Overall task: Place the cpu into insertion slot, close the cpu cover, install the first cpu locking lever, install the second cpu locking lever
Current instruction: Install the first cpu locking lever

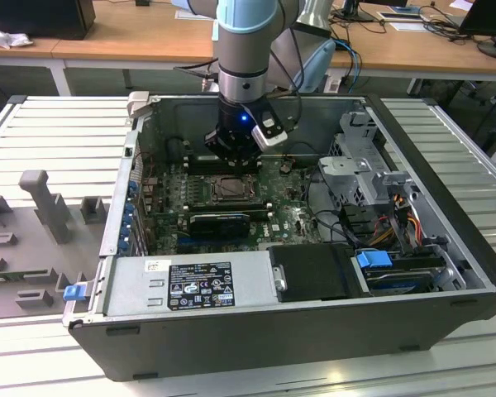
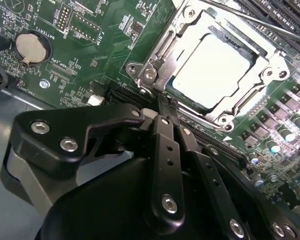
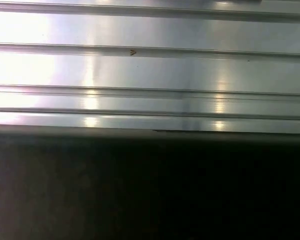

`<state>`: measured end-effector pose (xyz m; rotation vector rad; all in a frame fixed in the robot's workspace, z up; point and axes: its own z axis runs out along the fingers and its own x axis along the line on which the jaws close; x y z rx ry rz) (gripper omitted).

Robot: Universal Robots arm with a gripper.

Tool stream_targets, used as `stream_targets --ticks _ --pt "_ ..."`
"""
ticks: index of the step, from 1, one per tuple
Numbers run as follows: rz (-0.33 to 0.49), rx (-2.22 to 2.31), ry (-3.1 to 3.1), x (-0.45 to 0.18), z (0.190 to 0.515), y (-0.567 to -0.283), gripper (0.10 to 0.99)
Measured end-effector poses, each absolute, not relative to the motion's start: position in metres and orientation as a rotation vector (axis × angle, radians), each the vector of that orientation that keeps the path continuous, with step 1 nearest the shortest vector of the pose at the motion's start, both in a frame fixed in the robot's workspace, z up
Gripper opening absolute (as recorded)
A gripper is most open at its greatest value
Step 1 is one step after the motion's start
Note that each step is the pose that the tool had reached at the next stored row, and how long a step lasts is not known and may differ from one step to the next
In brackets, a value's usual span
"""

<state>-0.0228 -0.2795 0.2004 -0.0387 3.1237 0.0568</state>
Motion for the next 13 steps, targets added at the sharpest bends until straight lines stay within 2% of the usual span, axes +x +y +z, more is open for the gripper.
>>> stream_targets --ticks 5,10,13 --pt "0.088 -0.038 3.121 -0.022 0.201 -0.279 0.106" --pt "0.086 -0.039 3.122 -0.023 0.221 -0.279 0.106" --pt "0.086 -0.039 3.122 -0.023 0.222 -0.285 0.106"
